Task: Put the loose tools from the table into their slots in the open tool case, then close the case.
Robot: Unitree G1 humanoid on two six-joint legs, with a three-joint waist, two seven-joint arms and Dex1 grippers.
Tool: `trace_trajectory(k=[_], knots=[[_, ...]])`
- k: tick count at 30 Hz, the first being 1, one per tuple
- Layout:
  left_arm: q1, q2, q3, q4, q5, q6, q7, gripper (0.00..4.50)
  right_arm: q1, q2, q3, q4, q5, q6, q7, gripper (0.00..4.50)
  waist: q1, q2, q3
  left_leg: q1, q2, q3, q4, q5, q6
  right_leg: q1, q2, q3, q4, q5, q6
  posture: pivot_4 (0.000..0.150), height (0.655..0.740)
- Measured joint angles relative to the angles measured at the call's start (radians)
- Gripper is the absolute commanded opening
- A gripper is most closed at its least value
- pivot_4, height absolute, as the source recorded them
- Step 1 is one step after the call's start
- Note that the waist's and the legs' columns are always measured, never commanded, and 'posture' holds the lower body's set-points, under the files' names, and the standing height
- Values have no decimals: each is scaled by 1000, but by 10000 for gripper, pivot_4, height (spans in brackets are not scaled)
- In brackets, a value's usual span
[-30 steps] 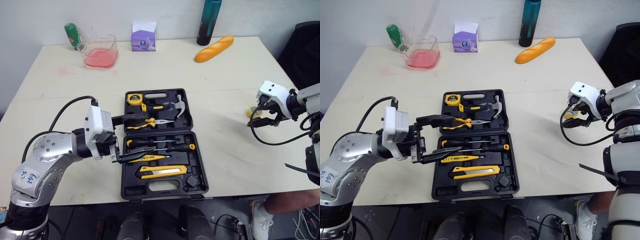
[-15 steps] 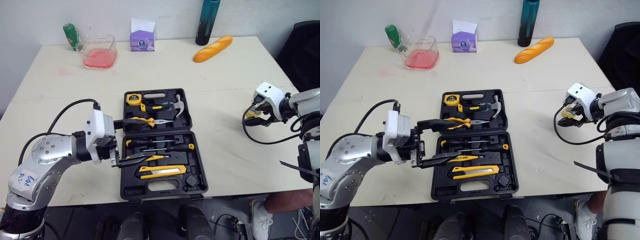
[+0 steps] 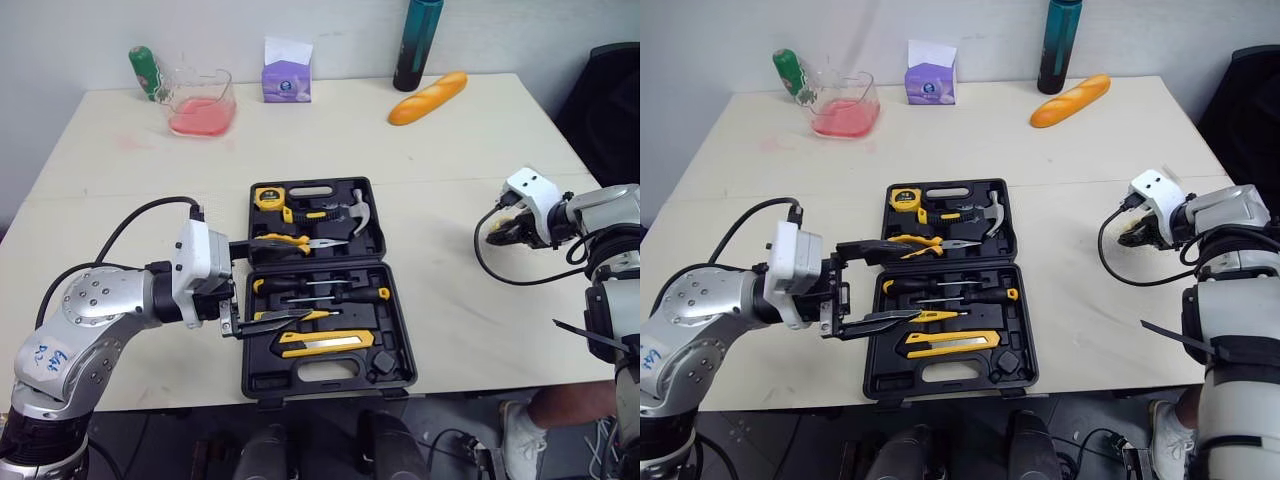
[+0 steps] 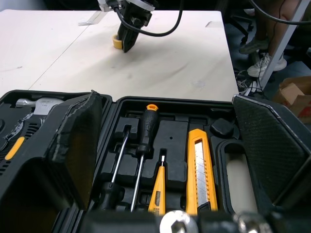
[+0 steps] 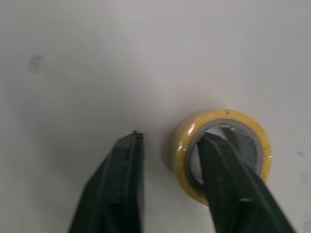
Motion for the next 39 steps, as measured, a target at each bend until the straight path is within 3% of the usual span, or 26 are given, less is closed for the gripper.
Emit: trace_trajectory(k=[8,16,22,27,34,39], knots=[[-4,0,-5,0,-1,4,-14,45000,4,-18,-13,-3,0,-75,46,895,-2,0,0,0,0,0,0,0,0,0,0,0,0,0,0,1500,7400],[-9,0,-28,16,2,-11,-76,45000,7,-104,-12,-138,14,-179,411,895,0,0,0,0,0,0,0,0,0,0,1,0,0,0,0,1500,7400],[-22,-2,-51,28,8,-33,-107,45000,304,-215,57,-617,200,-46,492,895,6,0,0,-1,0,-2,3,0,0,0,1,0,1,0,0,1500,7400],[-44,-4,-80,59,16,-42,-134,45000,639,-308,30,-1166,322,90,489,895,10,0,0,-1,0,-3,4,-1,-2,0,3,-1,1,0,0,1500,7400],[-48,-5,-96,63,29,-51,-145,45000,825,-331,-21,-1413,411,247,455,895,10,-1,0,-1,1,-2,5,-1,-1,0,3,0,1,0,0,1500,7400],[-48,-8,-96,63,35,-55,-143,45000,850,-332,-33,-1439,411,224,406,895,9,-1,0,0,0,-2,5,-1,-1,1,3,1,1,0,0,1500,7400]])
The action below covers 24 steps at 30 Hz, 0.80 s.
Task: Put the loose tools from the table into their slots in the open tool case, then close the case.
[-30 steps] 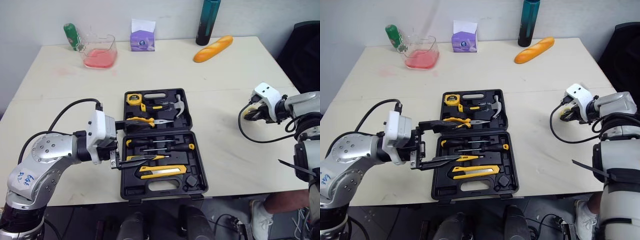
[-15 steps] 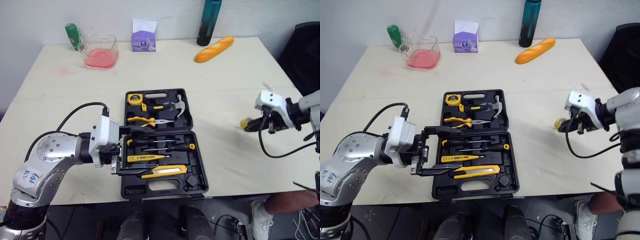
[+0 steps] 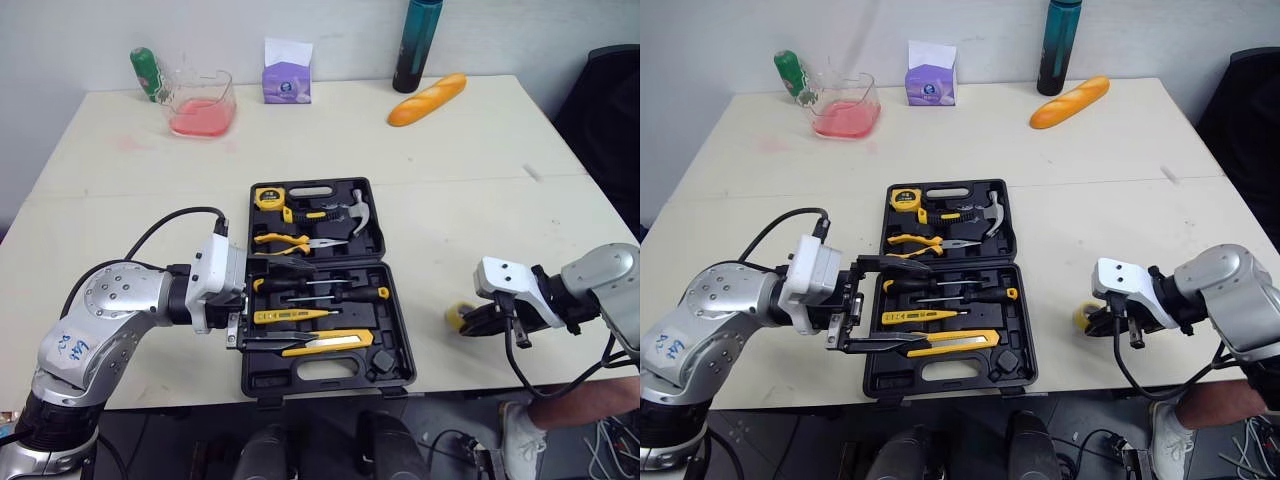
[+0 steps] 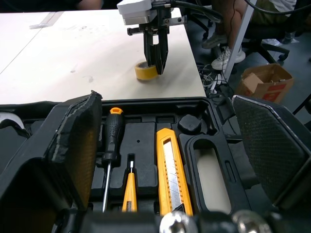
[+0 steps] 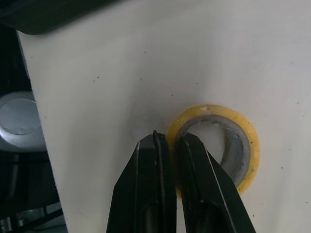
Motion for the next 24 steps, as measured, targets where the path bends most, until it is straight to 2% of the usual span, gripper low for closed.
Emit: trace_trajectory(k=[1,2,5,9,18,24], knots=[[0,-2,0,0,0,0,0,45000,0,0,1,-1,-9,-9,-16,895,0,0,0,0,0,0,0,0,0,0,0,0,0,0,0,1500,7400],[0,-3,0,0,0,0,0,45000,0,0,1,-2,-14,-12,-22,4803,0,0,0,0,0,0,0,0,0,0,0,0,0,0,0,1500,7400],[0,-5,-1,0,0,0,0,45000,1,0,18,-15,-29,-24,-37,17758,0,0,0,0,0,0,0,0,0,0,0,0,0,0,0,1500,7400],[3,-7,-1,0,1,1,0,45000,14,-19,24,-59,-34,-19,-37,37219,2,0,0,0,0,0,0,0,0,0,0,0,0,0,0,1500,7400],[6,-7,-8,6,1,7,-7,45000,2,-180,-23,-188,24,16,49,37219,5,-1,0,0,1,0,0,0,0,0,0,1,-1,0,0,1500,7400],[1,-9,-17,31,1,3,-21,45000,-14,-199,-11,-215,-1,-11,51,37219,5,-1,0,1,2,0,0,0,0,0,0,1,-2,0,0,1500,7400]])
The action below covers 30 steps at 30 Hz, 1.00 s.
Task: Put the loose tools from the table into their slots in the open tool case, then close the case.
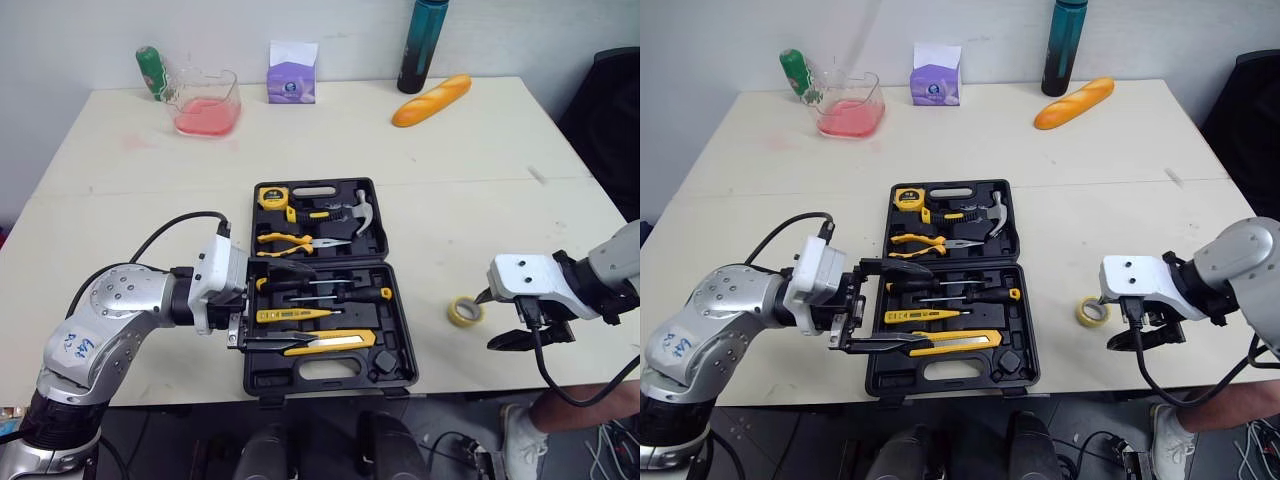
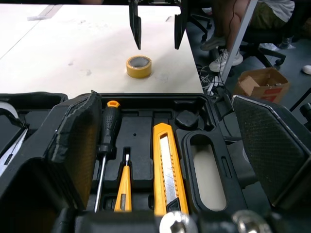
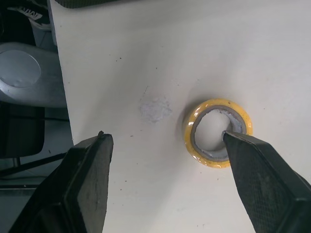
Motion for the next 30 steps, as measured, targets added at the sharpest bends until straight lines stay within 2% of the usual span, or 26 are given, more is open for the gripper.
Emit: trace_trajectory(k=[15,29,30], knots=[[-2,-8,-4,0,8,-7,1,45000,-64,53,153,-9,-182,-39,-33,37219,-1,0,0,0,0,0,0,0,0,0,0,0,1,0,0,1500,7400],[-1,-8,-3,-2,7,-7,1,45000,-96,114,225,38,-238,-42,-16,37219,0,0,0,0,-1,0,0,0,0,0,0,0,2,0,0,1500,7400],[-1,-8,-3,-3,7,-7,1,45000,-96,125,229,48,-245,-46,-17,34904,0,0,0,0,-1,0,0,0,0,0,0,0,2,0,0,1500,7400]])
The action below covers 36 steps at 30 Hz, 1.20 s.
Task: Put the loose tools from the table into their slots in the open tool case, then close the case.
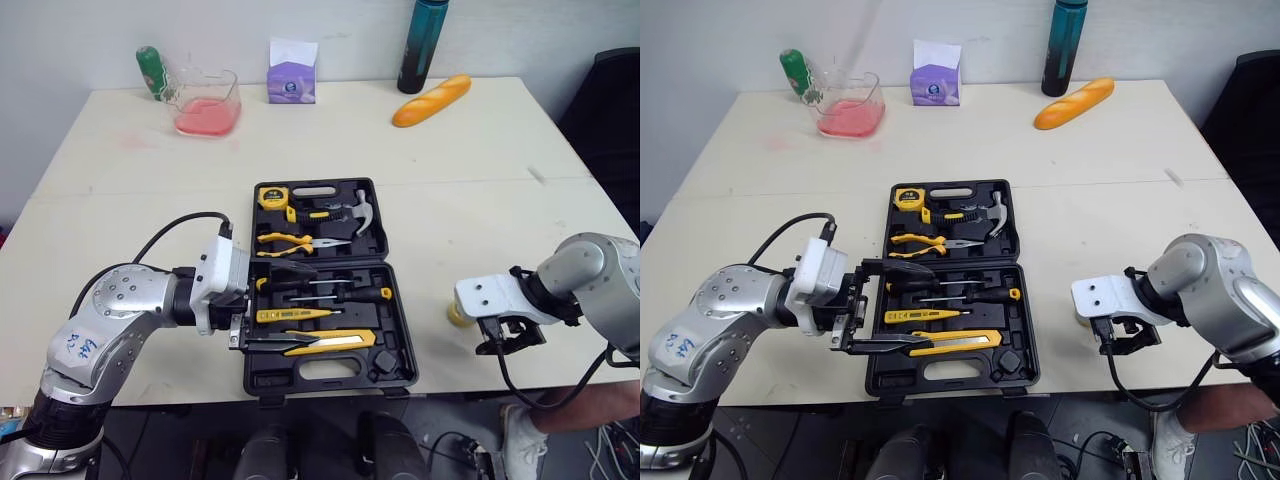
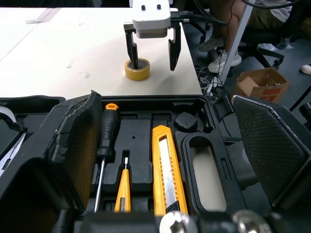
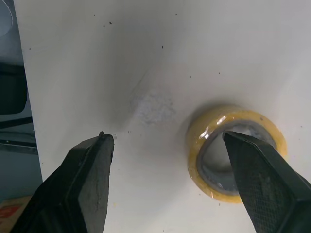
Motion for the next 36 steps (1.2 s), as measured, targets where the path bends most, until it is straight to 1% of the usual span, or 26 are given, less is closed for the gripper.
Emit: trace_trajectory(k=[2,3,7,8,13,18,21,24,25,27,31,36], knots=[[1,0,1,-2,0,0,1,45000,-1,4,0,12,-7,-9,-1,28820,1,0,0,0,0,0,0,0,0,0,0,0,0,0,0,1500,7400],[2,0,1,-3,0,0,1,45000,-1,4,0,18,-9,-16,0,24611,1,0,0,0,0,0,0,0,0,0,0,0,0,0,0,1500,7400],[4,3,2,-3,-1,0,-1,45000,-1,4,0,26,-15,-24,6,3591,5,0,0,0,0,0,0,0,0,0,0,0,0,0,0,1500,7400],[6,3,2,-4,-1,0,-2,45000,-2,4,0,27,-18,-25,10,378,5,0,0,0,0,0,0,0,0,0,0,0,0,0,0,1500,7400],[6,5,3,-4,-1,-3,-15,45000,-9,4,0,41,-27,-41,16,378,6,0,0,0,0,0,0,0,0,0,0,0,0,0,0,1500,7400],[6,2,3,-4,-1,-31,-28,45000,-57,5,-5,61,-8,-62,38,378,6,0,0,0,0,0,0,0,0,0,0,0,0,0,0,1500,7400],[8,2,3,-4,1,-53,-35,45000,-111,23,-17,61,61,-54,54,378,5,0,0,0,0,0,0,0,0,0,0,0,0,0,0,1500,7400],[14,2,4,-3,1,-74,-49,45000,-203,20,-3,59,172,-59,59,378,0,0,0,0,1,0,0,0,0,0,1,0,0,0,0,1500,7400],[24,6,7,-1,1,-84,-60,45000,-244,17,20,47,249,-50,59,378,-4,0,0,0,2,0,0,0,0,0,0,0,0,0,0,1500,7400],[37,9,10,4,1,-92,-71,45000,-276,22,62,16,318,-44,60,378,-7,0,0,0,3,0,0,0,0,0,1,-1,1,0,0,1500,7400],[80,24,12,0,8,-98,-78,45000,-325,51,188,1,374,-78,62,378,-8,-1,0,0,2,0,0,-1,0,0,-1,0,1,0,0,1500,7400],[152,30,13,-8,22,-106,-77,45000,-363,88,277,-93,444,-68,62,378,-9,-1,0,0,3,0,0,-1,0,-1,0,-1,1,0,0,1500,7400]])
